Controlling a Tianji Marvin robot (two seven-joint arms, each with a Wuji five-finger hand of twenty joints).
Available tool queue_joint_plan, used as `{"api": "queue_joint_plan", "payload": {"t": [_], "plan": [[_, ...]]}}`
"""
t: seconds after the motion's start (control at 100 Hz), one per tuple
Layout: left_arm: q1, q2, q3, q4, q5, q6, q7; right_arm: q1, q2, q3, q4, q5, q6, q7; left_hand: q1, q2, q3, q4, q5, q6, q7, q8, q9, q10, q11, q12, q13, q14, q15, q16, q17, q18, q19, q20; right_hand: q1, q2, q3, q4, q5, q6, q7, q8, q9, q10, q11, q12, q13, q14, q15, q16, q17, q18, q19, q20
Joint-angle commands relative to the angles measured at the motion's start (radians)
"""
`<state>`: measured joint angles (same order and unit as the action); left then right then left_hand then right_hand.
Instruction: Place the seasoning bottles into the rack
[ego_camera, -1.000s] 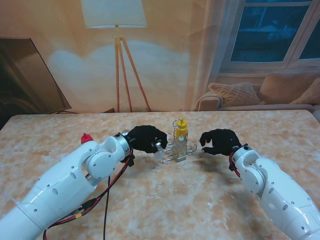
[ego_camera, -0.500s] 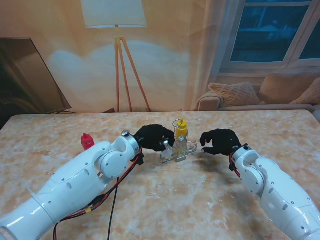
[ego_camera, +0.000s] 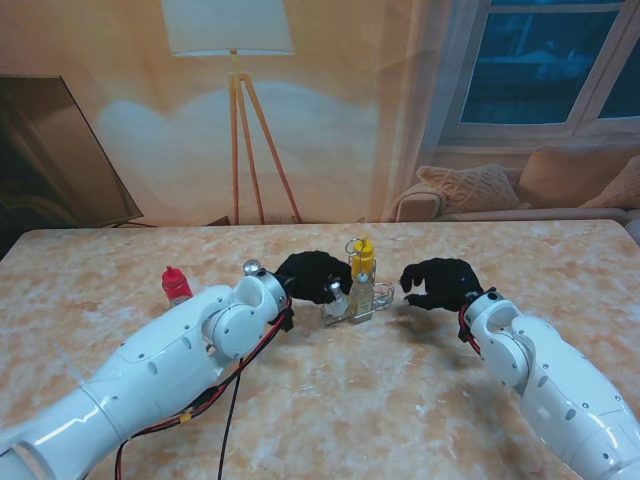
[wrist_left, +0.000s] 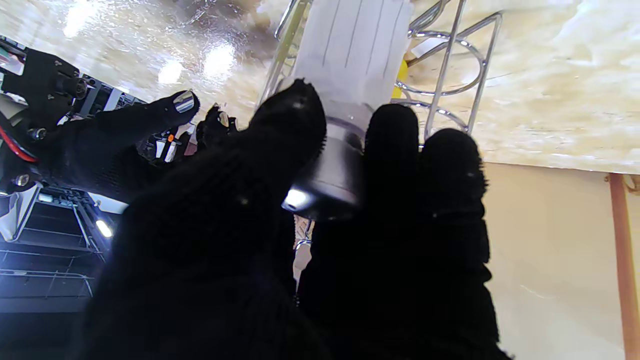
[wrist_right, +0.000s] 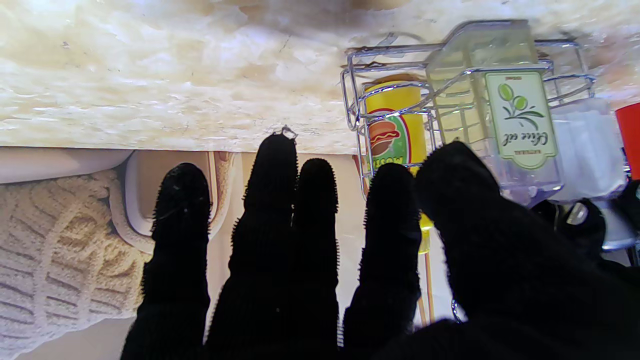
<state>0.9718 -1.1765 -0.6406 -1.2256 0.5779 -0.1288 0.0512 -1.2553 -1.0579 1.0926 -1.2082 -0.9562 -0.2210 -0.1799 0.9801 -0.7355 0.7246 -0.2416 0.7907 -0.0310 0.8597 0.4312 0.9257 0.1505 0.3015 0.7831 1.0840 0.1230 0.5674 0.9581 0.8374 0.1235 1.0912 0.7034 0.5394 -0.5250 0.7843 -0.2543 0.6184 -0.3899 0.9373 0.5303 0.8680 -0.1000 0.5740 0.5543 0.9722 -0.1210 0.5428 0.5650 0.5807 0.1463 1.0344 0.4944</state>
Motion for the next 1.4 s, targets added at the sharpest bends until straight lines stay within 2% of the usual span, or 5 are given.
{"api": "queue_joint_plan", "payload": {"t": [0.0, 0.41, 1.03, 1.39], "plan": [[-0.005, -0.011, 0.007, 0.009, 0.004, 0.003, -0.003, -0.007, -0.003, -0.003, 0.001, -0.003, 0.001, 0.015, 0.036, 0.026, 0.03, 0.006, 0.012, 0.033, 0.116, 0.007, 0.083, -0.029, 0.087, 0.054, 0.012, -0.054, 0.033, 0.027, -0.013, -0.086, 0.011, 0.027, 0.012, -0.02, 0.018, 0.012, 0.007, -0.008, 0.005, 0.001, 0.013, 0.007, 0.006, 0.007, 0.002, -0.005, 0.006, -0.002, -0.009, 0.017, 0.019, -0.008], [-0.026, -0.03, 0.056, 0.066, 0.008, -0.002, 0.035, -0.009, -0.003, -0.001, -0.001, -0.005, 0.001, 0.013, 0.027, 0.014, 0.049, 0.0, 0.0, 0.021, 0.151, -0.003, 0.069, -0.038, 0.129, 0.065, 0.001, -0.063, 0.066, 0.047, -0.025, -0.083, 0.018, 0.034, 0.012, -0.02, 0.019, 0.012, 0.007, -0.008, 0.006, 0.002, 0.012, 0.006, 0.006, 0.007, 0.002, -0.004, 0.007, -0.002, -0.009, 0.016, 0.019, -0.008], [-0.055, -0.037, 0.095, 0.117, 0.008, -0.018, 0.03, -0.011, -0.002, 0.0, -0.002, -0.008, 0.001, 0.011, 0.034, 0.019, 0.054, 0.001, -0.008, 0.01, 0.157, -0.015, 0.055, -0.048, 0.122, 0.043, -0.02, -0.053, 0.054, 0.043, -0.047, -0.081, 0.012, 0.04, 0.013, -0.023, 0.022, 0.012, 0.009, -0.008, 0.007, 0.002, 0.016, 0.005, 0.009, 0.008, 0.005, -0.007, 0.01, -0.001, -0.008, 0.014, 0.019, -0.009], [-0.074, -0.041, 0.108, 0.146, 0.005, -0.033, 0.031, -0.01, -0.002, -0.002, 0.0, -0.009, 0.001, 0.01, 0.06, 0.02, 0.057, 0.001, -0.013, -0.011, 0.136, -0.023, 0.045, -0.078, 0.079, 0.001, -0.043, -0.039, -0.05, 0.0, -0.098, -0.051, -0.067, -0.018, 0.013, -0.024, 0.023, 0.011, 0.008, -0.009, 0.007, 0.001, 0.015, 0.004, 0.011, 0.008, 0.004, -0.007, 0.01, -0.001, -0.006, 0.013, 0.021, -0.009]]}}
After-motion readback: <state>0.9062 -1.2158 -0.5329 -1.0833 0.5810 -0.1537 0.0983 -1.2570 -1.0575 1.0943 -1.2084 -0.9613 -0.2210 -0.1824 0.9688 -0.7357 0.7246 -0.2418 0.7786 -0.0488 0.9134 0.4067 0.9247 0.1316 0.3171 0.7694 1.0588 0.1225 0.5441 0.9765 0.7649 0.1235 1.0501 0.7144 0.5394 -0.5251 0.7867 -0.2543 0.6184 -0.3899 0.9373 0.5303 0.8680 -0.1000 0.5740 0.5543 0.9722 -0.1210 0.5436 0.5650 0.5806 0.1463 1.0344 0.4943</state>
